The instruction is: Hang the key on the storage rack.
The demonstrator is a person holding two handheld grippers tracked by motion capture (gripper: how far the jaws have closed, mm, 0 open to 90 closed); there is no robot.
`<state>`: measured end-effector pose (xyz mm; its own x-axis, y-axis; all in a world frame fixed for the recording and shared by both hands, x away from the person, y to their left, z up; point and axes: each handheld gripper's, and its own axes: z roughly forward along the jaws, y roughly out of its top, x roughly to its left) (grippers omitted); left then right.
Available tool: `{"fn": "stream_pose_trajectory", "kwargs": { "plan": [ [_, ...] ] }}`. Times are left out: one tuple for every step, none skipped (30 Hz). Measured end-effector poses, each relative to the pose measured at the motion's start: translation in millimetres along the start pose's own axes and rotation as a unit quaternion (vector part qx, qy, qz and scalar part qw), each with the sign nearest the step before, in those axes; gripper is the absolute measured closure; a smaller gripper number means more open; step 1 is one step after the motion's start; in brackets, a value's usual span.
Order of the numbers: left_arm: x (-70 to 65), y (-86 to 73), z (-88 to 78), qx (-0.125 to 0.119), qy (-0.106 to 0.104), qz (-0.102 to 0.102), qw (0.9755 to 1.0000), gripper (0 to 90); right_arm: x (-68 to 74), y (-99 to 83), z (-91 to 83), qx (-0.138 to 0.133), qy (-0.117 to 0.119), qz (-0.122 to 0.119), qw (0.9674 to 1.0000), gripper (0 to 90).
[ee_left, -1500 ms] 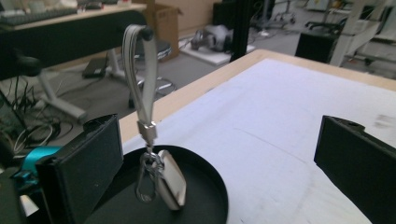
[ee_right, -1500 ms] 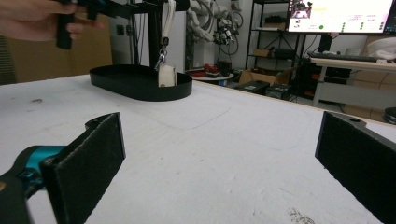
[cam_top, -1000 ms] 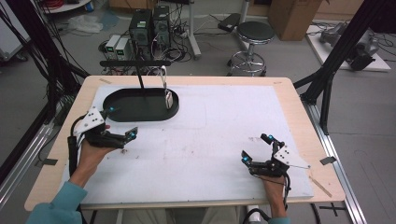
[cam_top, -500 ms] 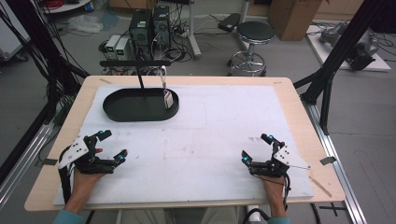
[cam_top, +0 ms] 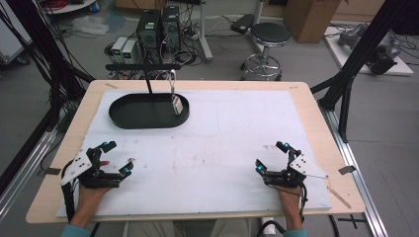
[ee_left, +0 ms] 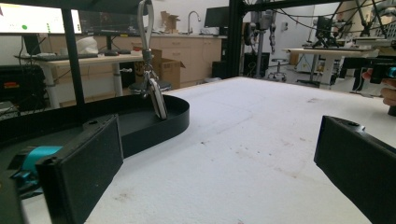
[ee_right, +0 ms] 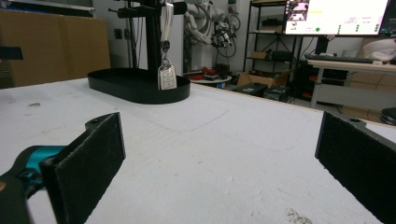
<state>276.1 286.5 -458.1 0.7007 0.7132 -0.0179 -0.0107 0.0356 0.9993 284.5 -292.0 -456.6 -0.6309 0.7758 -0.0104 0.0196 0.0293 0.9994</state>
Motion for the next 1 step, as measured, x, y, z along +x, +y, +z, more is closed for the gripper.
{"fn": "stream_pose_trajectory", "kwargs": {
  "plan": [
    [-0.2,0.0,0.0,0.001,0.000,0.001,1.0000,1.7,-0.2,-0.2,-0.3,-0.001,-0.002,0.000,1.0000,0.8]
  ]
}}
